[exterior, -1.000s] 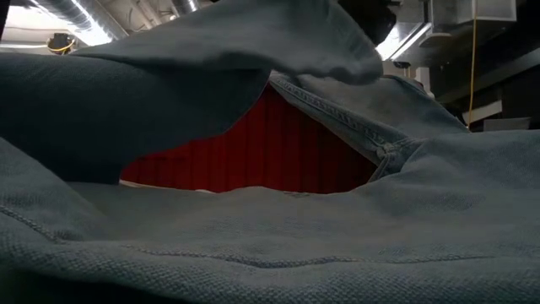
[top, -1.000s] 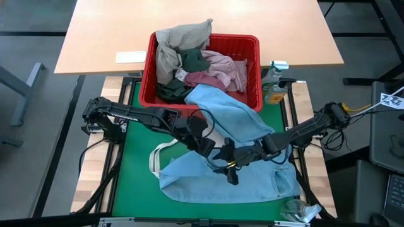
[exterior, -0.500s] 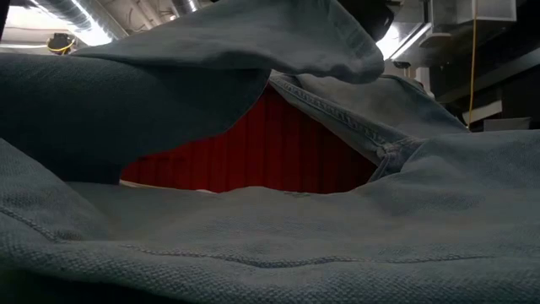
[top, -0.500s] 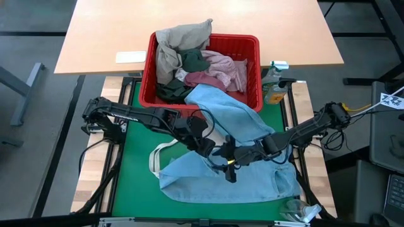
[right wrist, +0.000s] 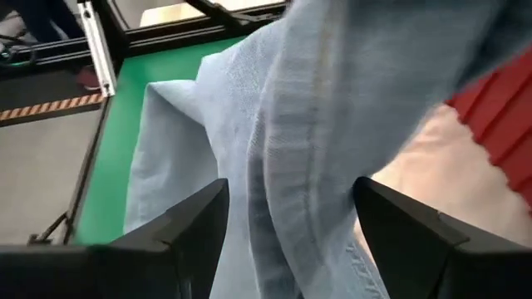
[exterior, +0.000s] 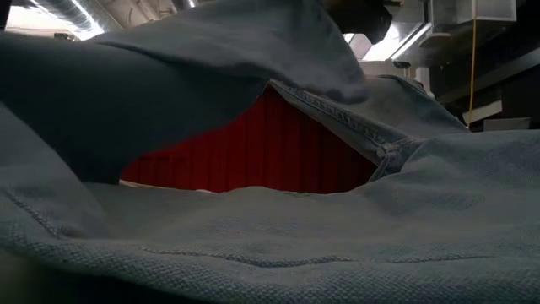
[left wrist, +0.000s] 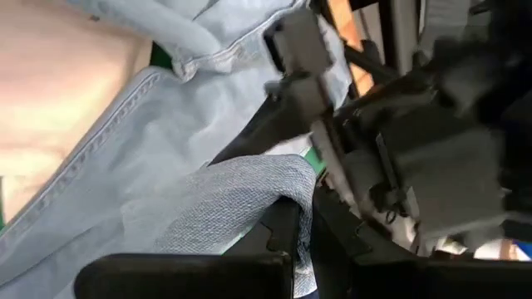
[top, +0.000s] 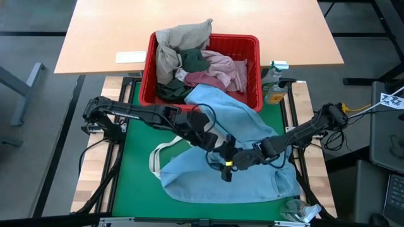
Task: Fold laundry
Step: Fold the blue jeans
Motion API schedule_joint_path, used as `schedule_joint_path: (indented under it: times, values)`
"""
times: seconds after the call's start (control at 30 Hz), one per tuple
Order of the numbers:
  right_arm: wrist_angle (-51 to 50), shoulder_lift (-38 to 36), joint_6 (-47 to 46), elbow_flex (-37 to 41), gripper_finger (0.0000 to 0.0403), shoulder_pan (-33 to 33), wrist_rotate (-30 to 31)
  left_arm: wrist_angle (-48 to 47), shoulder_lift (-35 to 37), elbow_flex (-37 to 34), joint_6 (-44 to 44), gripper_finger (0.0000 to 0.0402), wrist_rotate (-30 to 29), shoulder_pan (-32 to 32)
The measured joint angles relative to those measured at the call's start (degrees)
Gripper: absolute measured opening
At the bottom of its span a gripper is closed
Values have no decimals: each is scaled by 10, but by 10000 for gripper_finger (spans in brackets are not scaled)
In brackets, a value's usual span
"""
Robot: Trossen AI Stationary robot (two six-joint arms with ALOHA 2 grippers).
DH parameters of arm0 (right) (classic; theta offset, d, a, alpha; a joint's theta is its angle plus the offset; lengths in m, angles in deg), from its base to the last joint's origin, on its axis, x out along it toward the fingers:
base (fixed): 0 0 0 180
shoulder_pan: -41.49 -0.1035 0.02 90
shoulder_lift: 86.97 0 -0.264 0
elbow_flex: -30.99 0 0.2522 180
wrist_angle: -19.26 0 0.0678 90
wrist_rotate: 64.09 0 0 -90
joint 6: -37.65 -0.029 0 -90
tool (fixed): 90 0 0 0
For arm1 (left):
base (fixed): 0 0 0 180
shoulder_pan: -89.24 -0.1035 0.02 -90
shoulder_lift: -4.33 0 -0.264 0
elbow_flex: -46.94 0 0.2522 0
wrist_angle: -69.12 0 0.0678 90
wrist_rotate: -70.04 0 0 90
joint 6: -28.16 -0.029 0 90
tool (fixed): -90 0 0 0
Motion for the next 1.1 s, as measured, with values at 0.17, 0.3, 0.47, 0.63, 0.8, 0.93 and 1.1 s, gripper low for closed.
schedule_joint_path:
  times: [0.17,0.3,0.47,0.63,0.8,0.93,1.1]
  values:
    - [-11,12,-2,0,261,0,70,12,0,0,0,15,0,-5]
    - [-17,13,-6,0,252,0,106,10,0,0,-4,15,4,-4]
    - [-16,14,-7,0,179,0,88,7,0,0,-48,15,6,2]
    - [-15,14,-6,0,47,0,36,-10,0,0,-190,20,15,15]
    - [-16,14,2,0,27,0,-2,-75,0,0,-304,58,20,35]
    - [-17,14,3,-2,26,0,-8,-145,0,0,-352,98,19,53]
    - [-16,14,20,-17,11,0,-11,-256,0,0,-342,130,2,94]
